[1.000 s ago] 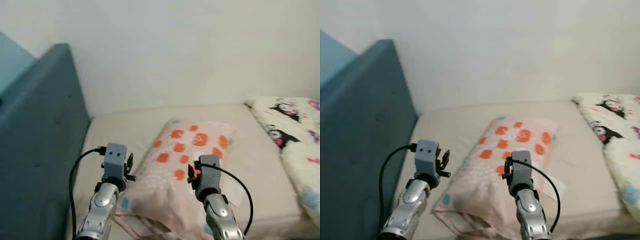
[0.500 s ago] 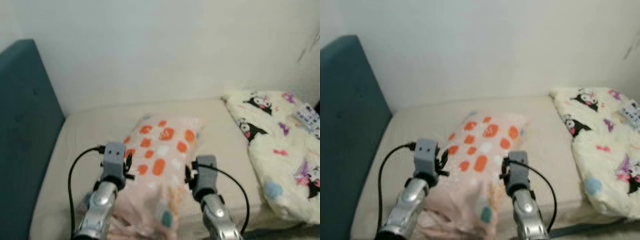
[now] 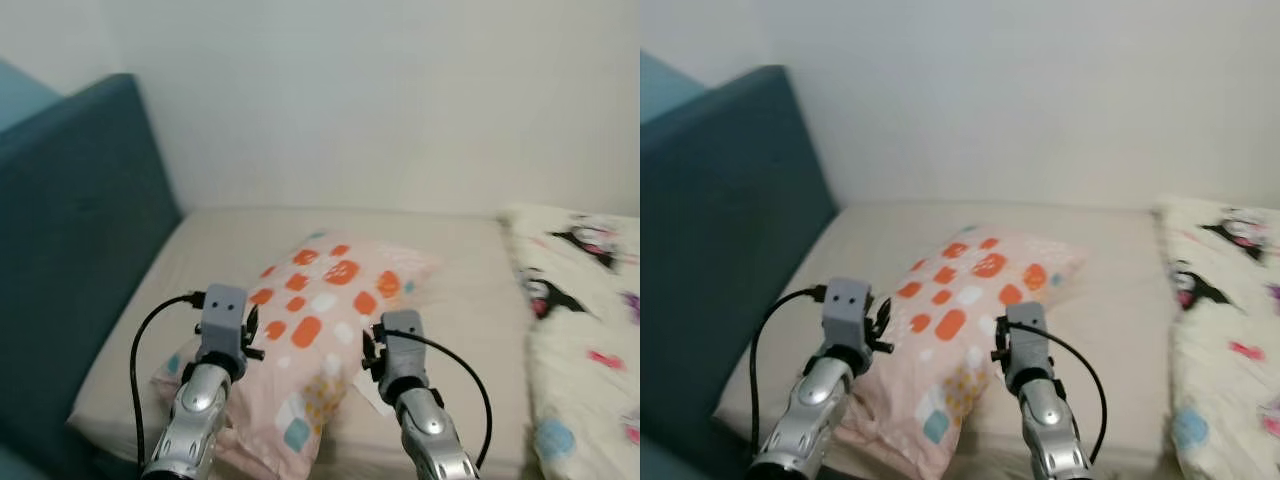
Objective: Clean up the room
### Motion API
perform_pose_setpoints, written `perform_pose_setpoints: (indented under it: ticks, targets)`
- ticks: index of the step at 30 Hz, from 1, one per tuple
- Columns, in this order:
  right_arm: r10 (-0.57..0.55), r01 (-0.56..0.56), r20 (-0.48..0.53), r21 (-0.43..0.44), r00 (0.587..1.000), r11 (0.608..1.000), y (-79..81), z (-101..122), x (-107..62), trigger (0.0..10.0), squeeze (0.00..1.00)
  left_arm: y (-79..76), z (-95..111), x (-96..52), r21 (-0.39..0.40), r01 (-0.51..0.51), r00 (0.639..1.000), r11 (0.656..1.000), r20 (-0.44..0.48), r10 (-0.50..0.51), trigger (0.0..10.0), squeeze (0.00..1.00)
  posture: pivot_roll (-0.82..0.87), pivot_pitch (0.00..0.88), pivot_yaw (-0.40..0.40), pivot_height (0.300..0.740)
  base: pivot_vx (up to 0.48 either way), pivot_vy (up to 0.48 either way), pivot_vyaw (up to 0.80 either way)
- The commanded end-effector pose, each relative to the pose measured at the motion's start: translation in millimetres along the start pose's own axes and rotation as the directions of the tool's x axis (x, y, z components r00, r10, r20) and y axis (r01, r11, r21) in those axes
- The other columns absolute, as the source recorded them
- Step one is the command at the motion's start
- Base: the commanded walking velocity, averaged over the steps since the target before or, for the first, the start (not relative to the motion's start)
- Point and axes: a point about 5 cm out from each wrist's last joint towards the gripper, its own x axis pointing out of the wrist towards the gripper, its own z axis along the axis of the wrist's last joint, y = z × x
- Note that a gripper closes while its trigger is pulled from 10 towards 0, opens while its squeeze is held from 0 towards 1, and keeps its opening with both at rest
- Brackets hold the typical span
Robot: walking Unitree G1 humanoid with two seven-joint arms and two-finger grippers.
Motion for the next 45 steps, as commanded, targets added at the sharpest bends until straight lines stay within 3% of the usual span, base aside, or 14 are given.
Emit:
perform_pose_setpoints:
  ticks: [1,5,23,29,45]
  targets:
    - [-0.009,0.009,-0.007,0.001,1.000,1.000,-1.0,-1.1,-0.2,10.0,0.00,0.0,1.4,1.6,0.001,0.001,1.000,1.000,0.002,-0.001,10.0,0.00,-0.01,0.045,-0.009,0.738,0.000,-0.364,0.80]
    - [-0.015,0.015,0.000,0.031,1.000,0.999,-2.3,-1.0,-0.5,10.0,0.00,-0.1,1.4,1.8,0.002,-0.001,1.000,1.000,0.001,0.001,10.0,0.00,-0.01,0.044,-0.010,0.738,0.000,-0.356,0.00]
    - [-0.015,0.015,0.002,0.020,1.000,1.000,-3.3,-0.8,-0.6,10.0,0.00,0.7,-2.2,2.6,-0.011,-0.005,1.000,1.000,-0.023,0.005,10.0,0.00,-0.02,0.036,-0.009,0.738,0.000,0.000,0.00]
    - [-0.016,0.016,0.004,0.019,1.000,1.000,-3.7,-0.9,-0.9,10.0,0.00,1.2,-2.3,2.9,-0.001,-0.009,1.000,1.000,-0.024,0.009,10.0,0.00,-0.02,0.032,-0.008,0.738,0.000,0.371,0.00]
    - [-0.034,0.034,-0.011,0.046,0.999,0.998,-10.5,0.6,3.3,10.0,0.00,1.8,-4.2,-0.5,-0.026,-0.013,0.999,1.000,-0.039,0.012,10.0,0.00,-0.01,0.034,-0.013,0.738,0.000,0.000,0.00]
